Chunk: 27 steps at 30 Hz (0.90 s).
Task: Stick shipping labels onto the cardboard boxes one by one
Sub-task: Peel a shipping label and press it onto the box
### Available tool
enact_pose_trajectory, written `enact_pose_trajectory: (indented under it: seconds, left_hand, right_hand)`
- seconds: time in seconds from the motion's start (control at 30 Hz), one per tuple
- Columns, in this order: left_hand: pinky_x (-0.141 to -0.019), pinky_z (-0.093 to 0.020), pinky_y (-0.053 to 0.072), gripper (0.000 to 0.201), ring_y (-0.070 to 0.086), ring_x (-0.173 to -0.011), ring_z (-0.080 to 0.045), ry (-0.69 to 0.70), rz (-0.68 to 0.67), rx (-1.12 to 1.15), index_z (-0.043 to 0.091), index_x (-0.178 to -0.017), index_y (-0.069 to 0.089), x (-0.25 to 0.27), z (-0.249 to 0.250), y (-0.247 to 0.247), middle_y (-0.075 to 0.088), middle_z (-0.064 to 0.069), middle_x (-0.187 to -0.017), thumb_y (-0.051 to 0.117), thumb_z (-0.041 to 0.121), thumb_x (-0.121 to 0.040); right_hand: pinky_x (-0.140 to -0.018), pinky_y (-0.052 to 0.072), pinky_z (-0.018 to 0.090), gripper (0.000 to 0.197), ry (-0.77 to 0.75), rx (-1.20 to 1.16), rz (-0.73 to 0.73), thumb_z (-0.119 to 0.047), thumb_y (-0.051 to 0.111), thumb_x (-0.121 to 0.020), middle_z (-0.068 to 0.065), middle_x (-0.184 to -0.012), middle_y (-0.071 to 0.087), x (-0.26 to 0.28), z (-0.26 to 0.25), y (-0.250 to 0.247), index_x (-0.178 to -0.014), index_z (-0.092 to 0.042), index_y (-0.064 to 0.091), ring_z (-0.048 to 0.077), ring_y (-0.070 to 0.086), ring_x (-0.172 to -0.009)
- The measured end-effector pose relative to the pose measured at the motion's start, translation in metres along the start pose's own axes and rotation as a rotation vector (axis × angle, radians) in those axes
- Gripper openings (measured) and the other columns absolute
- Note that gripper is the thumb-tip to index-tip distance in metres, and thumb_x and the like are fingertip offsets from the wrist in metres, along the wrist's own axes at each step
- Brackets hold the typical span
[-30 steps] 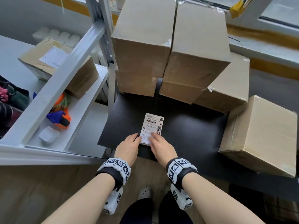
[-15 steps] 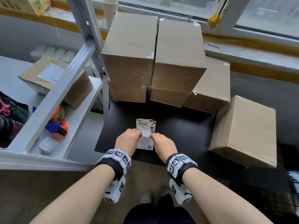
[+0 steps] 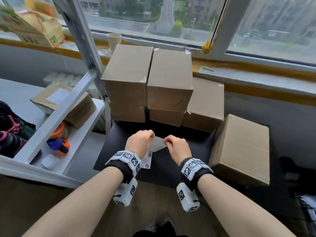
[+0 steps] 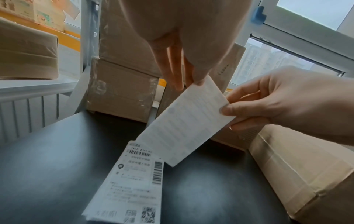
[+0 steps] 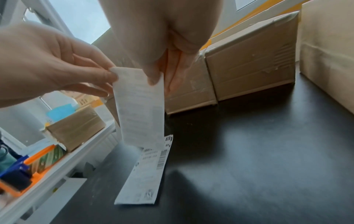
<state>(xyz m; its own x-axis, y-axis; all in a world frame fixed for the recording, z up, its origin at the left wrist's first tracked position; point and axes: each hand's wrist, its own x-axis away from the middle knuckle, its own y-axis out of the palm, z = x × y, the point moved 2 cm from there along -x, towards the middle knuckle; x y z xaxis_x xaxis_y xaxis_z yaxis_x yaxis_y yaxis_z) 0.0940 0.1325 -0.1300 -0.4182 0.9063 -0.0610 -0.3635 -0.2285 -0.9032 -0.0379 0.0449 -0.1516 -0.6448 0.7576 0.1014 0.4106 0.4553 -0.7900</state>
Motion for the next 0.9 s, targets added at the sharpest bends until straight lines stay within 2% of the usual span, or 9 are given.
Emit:
enact_pose_trajectory:
  seconds: [0.2, 0.37, 0.43, 0.53, 0.7, 0.77, 0.9]
  left_hand:
    - [-0.076, -0.033, 0.049, 0.017, 0.063, -0.089, -0.021, -0.086, 0.005, 0.071, 0.016, -0.101, 0.063, -0.012, 0.026, -0.011, 0.069, 0.001, -0.094, 0.051, 0.025, -0.093]
    - [-0.078, -0.034, 0.051, 0.014, 0.064, -0.088, -0.018, -0.163, 0.009, 0.124, 0.020, -0.097, 0.064, -0.023, 0.037, -0.015, 0.070, 0.004, -0.092, 0.056, 0.029, -0.090]
    - [-0.079, -0.034, 0.051, 0.013, 0.064, -0.089, -0.018, -0.204, -0.013, 0.139, 0.021, -0.096, 0.065, -0.027, 0.040, -0.017, 0.069, 0.004, -0.092, 0.057, 0.029, -0.089]
    - [-0.081, -0.037, 0.051, 0.013, 0.063, -0.093, -0.021, -0.242, -0.064, 0.108, 0.022, -0.094, 0.065, -0.031, 0.039, -0.020, 0.070, 0.000, -0.096, 0.056, 0.031, -0.089]
    - [-0.084, -0.035, 0.051, 0.016, 0.062, -0.096, -0.021, -0.232, -0.104, 0.087, 0.023, -0.099, 0.065, -0.038, 0.039, -0.025, 0.069, 0.000, -0.099, 0.055, 0.030, -0.089]
    - [-0.084, -0.034, 0.050, 0.015, 0.062, -0.096, -0.019, -0.205, -0.097, 0.101, 0.024, -0.099, 0.066, -0.040, 0.039, -0.027, 0.069, 0.002, -0.098, 0.056, 0.029, -0.089]
    - [-0.078, -0.035, 0.055, 0.012, 0.065, -0.089, -0.015, -0.156, -0.095, 0.165, 0.025, -0.097, 0.066, -0.047, 0.036, -0.029, 0.070, 0.006, -0.093, 0.058, 0.028, -0.089]
  right_hand:
    - [-0.082, 0.047, 0.026, 0.012, 0.009, -0.176, 0.062, -0.020, 0.061, -0.088, 0.001, -0.093, 0.073, -0.009, 0.013, -0.031, -0.093, -0.017, 0.072, 0.019, 0.065, -0.089]
    - [-0.076, 0.057, 0.036, 0.007, 0.045, -0.393, 0.065, -0.013, 0.066, -0.083, 0.005, -0.073, 0.071, -0.021, 0.024, -0.046, -0.081, -0.014, 0.073, 0.019, 0.066, -0.068]
    - [-0.071, 0.059, 0.034, 0.007, 0.070, -0.489, 0.068, -0.009, 0.066, -0.084, 0.009, -0.074, 0.071, -0.024, 0.026, -0.052, -0.082, -0.010, 0.073, 0.022, 0.067, -0.068]
    - [-0.062, 0.058, 0.021, 0.006, 0.124, -0.615, 0.064, -0.006, 0.065, -0.085, 0.007, -0.077, 0.068, -0.027, 0.029, -0.060, -0.086, -0.006, 0.072, 0.017, 0.066, -0.066]
    - [-0.060, 0.057, 0.020, 0.005, 0.206, -0.741, 0.059, -0.005, 0.064, -0.086, 0.016, -0.084, 0.068, -0.027, 0.035, -0.070, -0.088, -0.003, 0.069, 0.019, 0.066, -0.067]
    - [-0.063, 0.058, 0.023, 0.004, 0.209, -0.730, 0.067, -0.005, 0.065, -0.086, 0.016, -0.085, 0.068, -0.026, 0.033, -0.071, -0.084, -0.007, 0.068, 0.021, 0.067, -0.070]
    - [-0.069, 0.059, 0.029, 0.017, 0.171, -0.627, 0.082, -0.009, 0.069, -0.083, 0.009, -0.076, 0.069, -0.028, 0.027, -0.070, -0.069, -0.020, 0.067, 0.021, 0.067, -0.070]
